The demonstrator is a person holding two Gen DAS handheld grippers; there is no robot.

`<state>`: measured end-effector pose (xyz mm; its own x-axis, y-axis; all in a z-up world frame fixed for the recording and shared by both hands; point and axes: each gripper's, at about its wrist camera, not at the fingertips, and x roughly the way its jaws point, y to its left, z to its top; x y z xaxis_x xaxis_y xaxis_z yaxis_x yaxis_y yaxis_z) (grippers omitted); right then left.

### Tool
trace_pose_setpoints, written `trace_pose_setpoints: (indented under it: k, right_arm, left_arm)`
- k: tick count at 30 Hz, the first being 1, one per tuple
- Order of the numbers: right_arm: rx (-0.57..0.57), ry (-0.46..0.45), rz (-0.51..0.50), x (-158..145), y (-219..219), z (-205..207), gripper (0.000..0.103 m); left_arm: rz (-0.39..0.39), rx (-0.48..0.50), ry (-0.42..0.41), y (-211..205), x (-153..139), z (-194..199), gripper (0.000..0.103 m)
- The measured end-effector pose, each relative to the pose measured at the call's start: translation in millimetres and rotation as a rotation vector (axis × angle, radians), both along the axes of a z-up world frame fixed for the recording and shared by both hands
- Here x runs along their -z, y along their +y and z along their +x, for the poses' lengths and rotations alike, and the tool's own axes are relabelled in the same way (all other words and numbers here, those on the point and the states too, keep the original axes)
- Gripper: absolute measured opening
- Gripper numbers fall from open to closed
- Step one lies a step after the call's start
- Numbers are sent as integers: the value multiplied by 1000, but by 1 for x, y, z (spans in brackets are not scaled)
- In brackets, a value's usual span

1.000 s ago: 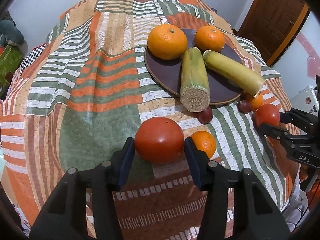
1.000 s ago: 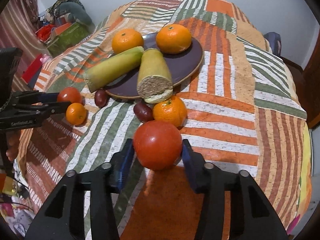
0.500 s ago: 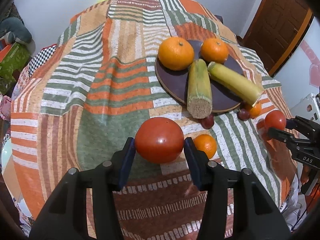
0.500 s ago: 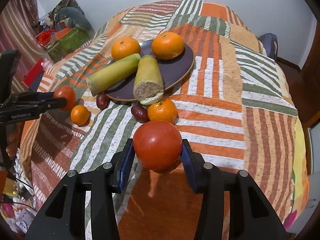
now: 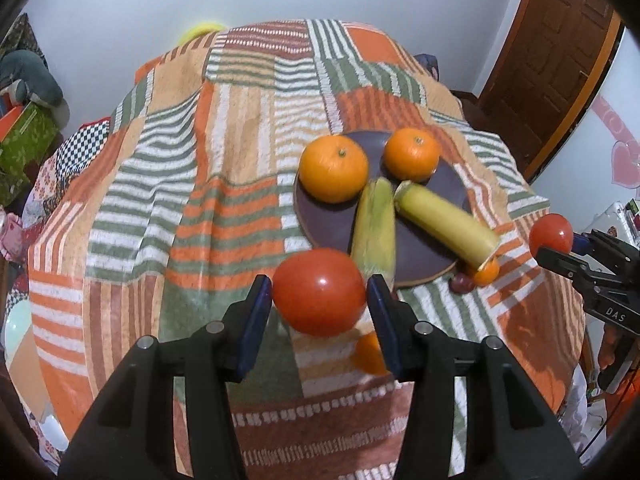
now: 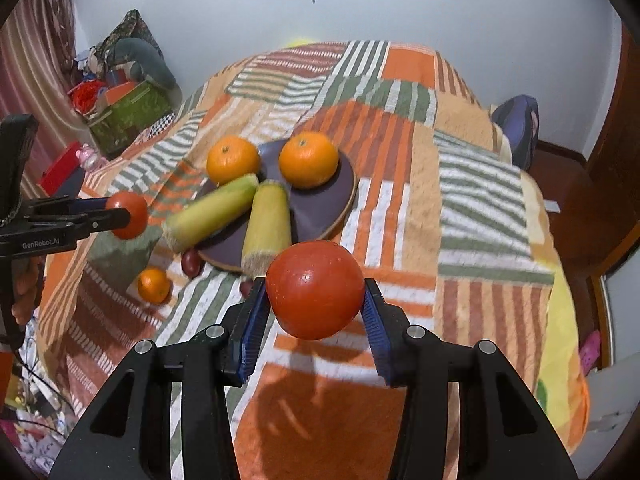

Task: Organize fruits

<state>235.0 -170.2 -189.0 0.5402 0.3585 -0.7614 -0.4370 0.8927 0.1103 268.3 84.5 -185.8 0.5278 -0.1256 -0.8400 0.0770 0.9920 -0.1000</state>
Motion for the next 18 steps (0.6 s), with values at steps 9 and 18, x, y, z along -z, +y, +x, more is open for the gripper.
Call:
trace_pose_setpoints:
  k: [9,18]
  right_arm:
    - [0,-30,10,-6,3,19,43]
    - [-5,0,11,5,1,25,43]
  left_arm:
    - [-1,11,-28,-9,-7,19,31]
    - [-19,7,117,4,37,13,42]
